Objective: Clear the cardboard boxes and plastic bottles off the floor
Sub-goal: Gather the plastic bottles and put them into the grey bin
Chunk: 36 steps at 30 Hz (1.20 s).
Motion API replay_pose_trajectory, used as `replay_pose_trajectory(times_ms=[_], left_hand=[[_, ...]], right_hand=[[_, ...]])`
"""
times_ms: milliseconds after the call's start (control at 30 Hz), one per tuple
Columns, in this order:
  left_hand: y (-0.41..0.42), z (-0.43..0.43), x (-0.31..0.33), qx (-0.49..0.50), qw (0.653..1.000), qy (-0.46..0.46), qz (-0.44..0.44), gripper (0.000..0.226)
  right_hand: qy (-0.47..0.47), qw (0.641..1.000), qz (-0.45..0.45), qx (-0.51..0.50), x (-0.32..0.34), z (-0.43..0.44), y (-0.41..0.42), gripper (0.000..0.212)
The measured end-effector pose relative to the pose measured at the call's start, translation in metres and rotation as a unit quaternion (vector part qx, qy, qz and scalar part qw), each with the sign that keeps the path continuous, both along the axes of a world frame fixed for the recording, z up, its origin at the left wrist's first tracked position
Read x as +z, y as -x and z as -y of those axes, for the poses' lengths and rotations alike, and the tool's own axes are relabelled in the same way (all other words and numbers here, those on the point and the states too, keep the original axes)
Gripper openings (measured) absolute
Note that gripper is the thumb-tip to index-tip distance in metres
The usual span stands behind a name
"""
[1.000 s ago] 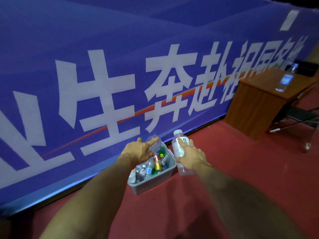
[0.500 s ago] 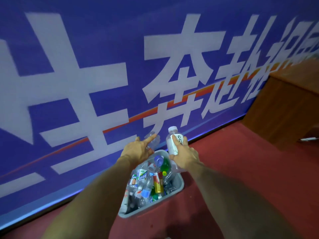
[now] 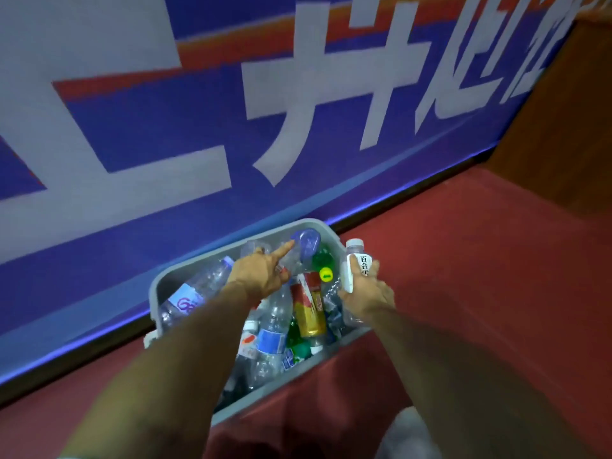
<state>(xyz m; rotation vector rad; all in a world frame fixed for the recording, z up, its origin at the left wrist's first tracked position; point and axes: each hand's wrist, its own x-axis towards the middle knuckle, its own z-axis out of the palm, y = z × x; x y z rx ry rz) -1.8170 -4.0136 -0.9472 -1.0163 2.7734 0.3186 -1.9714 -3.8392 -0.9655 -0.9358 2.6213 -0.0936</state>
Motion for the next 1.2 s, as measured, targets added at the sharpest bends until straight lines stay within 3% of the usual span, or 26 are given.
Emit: replay_pose_trajectory(times_ms=[167, 400, 767, 900, 1200], left_hand=[[-0.003, -0.002, -0.033, -0.015, 0.999, 0.032, -0.027, 0.070], [-0.016, 0.008, -0.015, -0.006, 0.999, 0.028, -0.026, 0.073], [-0.035, -0.005, -0.008, -0.036, 0.999, -0.010, -0.001, 0.074], [-0.042, -0.014, -0.016, -0.054, 0.998, -0.024, 0.002, 0.074], [-0.056, -0.043, -0.033, -0.095, 0.992, -0.054, 0.066, 0.096]], right_hand=[[0.019, 0.999, -0.002, -0.033, -0.050, -0.003, -0.007, 0.073], [0.020, 0.997, 0.050, -0.049, -0.043, 0.002, -0.023, 0.079], [-0.007, 0.999, 0.041, -0.030, -0.025, 0.000, -0.031, 0.080], [-0.019, 0.998, 0.048, -0.021, -0.026, -0.005, -0.037, 0.091], [-0.013, 0.997, 0.080, 0.005, -0.033, -0.028, -0.043, 0.094]])
